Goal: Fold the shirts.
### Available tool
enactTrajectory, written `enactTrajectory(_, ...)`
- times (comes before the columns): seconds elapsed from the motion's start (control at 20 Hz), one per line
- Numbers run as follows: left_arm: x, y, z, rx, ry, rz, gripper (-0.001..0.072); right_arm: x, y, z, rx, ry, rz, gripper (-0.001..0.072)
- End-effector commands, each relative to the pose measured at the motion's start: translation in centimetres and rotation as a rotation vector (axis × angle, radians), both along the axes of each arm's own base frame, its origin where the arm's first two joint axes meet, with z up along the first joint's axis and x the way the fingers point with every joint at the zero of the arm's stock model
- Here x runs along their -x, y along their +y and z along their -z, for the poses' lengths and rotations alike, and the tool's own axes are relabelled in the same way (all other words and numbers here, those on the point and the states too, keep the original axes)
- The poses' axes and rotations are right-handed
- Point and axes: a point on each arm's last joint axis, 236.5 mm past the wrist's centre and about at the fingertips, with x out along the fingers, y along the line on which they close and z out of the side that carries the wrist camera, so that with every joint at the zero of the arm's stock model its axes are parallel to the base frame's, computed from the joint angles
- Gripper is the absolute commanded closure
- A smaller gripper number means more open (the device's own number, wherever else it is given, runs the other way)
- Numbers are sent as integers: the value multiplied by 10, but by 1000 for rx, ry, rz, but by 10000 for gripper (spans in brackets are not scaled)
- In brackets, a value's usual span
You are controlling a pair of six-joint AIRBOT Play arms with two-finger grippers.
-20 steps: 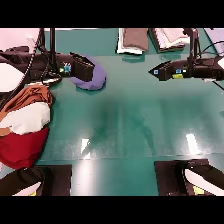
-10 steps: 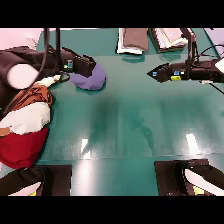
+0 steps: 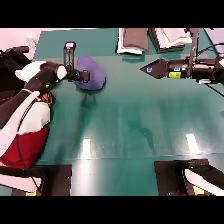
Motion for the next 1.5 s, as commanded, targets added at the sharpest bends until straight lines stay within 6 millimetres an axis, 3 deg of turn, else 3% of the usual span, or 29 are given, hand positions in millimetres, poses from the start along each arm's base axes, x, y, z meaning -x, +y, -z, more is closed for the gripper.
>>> enactTrajectory(0.0, -19, 2, 37, 19, -3, -22, 140, 8, 7, -7, -39, 16, -31, 694)
enactTrajectory(0.1, -23, 1, 34, 25, -21, -22, 142, 7, 6, -7, -39, 13, -27, 695)
enactTrajectory(0.15, -23, 1, 33, 25, -23, -22, 219, 6, 6, -7, -40, 11, -23, 695)
enactTrajectory(0.2, -23, 1, 31, 25, -26, -21, 476, 5, 5, -8, -39, 9, -18, 695)
enactTrajectory(0.25, -24, 2, 25, 22, -36, -18, 683, 5, 4, -9, -36, 3, -17, 695)
enactTrajectory(0.35, -25, 5, 0, -21, -69, 13, 684, 5, -3, -14, 4, -44, 12, 695)
enactTrajectory(0.45, -31, 14, -66, -72, -203, 38, 685, 0, -23, -21, 91, -127, 85, 696)
enactTrajectory(0.55, -21, 25, -166, -75, -399, 38, 685, -2, -52, -33, 167, -186, 187, 696)
enactTrajectory(0.65, 13, 37, -267, -24, -581, 20, 685, -1, -87, -40, 277, -195, 276, 696)
enactTrajectory(0.75, 64, 49, -347, 27, -726, 13, 686, 3, -117, -44, 407, -188, 328, 696)
enactTrajectory(0.8, 91, 49, -373, 50, -770, 25, 686, 5, -131, -48, 466, -188, 346, 696)
enactTrajectory(0.85, 113, 46, -388, 66, -786, 45, 686, 7, -140, -55, 499, -198, 364, 696)
enactTrajectory(0.9, 132, 38, -392, 66, -780, 84, 686, 7, -147, -65, 510, -217, 384, 696)
enactTrajectory(1.0, 154, 10, -372, 60, -687, 173, 686, 6, -157, -83, 506, -248, 420, 695)
enactTrajectory(1.15, 181, -51, -309, 58, -479, 340, 685, 7, -161, -95, 506, -272, 440, 695)
enactTrajectory(1.3, 214, -123, -247, 93, -303, 523, 682, 9, -160, -93, 508, -263, 431, 696)
enactTrajectory(1.35, 225, -143, -233, 104, -274, 586, 611, 9, -159, -91, 510, -258, 427, 695)
enactTrajectory(1.4, 231, -159, -224, 117, -256, 626, 282, 10, -159, -90, 512, -253, 423, 695)
enactTrajectory(1.45, 227, -165, -223, 126, -264, 626, 151, 11, -159, -90, 512, -252, 422, 693)
